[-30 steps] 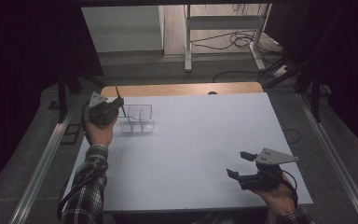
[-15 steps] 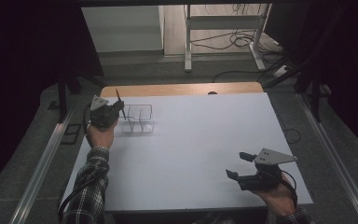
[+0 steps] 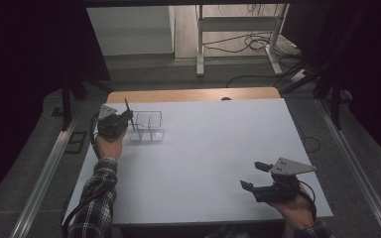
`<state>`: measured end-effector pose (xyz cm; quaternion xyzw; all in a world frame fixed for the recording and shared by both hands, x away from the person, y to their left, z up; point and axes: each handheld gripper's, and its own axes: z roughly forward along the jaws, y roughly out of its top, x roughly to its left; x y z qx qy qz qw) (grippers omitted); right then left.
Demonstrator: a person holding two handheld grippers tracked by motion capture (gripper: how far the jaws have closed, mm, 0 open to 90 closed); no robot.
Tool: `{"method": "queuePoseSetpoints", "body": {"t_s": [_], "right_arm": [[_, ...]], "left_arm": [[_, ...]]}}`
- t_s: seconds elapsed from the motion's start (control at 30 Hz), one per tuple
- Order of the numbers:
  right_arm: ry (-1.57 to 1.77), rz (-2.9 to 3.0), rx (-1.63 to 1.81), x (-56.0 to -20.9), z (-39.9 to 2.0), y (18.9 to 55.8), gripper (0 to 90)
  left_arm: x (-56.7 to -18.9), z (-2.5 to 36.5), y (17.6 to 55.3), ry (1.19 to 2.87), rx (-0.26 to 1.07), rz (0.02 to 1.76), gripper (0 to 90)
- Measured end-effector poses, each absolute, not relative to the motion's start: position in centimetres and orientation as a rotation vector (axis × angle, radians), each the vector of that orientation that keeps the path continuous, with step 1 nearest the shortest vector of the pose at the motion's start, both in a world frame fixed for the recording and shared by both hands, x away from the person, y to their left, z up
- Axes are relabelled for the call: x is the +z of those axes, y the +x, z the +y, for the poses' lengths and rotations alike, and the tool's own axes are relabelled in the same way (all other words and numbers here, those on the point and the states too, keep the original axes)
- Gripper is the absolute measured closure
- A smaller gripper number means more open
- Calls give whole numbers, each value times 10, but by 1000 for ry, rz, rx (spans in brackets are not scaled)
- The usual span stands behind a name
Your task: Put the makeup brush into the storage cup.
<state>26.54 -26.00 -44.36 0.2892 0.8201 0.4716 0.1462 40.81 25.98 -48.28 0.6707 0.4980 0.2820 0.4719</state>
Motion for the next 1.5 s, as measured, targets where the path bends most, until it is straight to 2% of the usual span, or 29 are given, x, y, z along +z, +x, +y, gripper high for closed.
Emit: {"method": "queuePoseSetpoints", "body": {"t_s": [1.1,1.5], "right_arm": [[833,2370,1349,-444,-259,266,199],[833,2372,1347,-444,-259,266,200]], "left_arm": [[-496,255,410,1685,697,1253,823],[-494,256,409,1663,701,1254,765]]}}
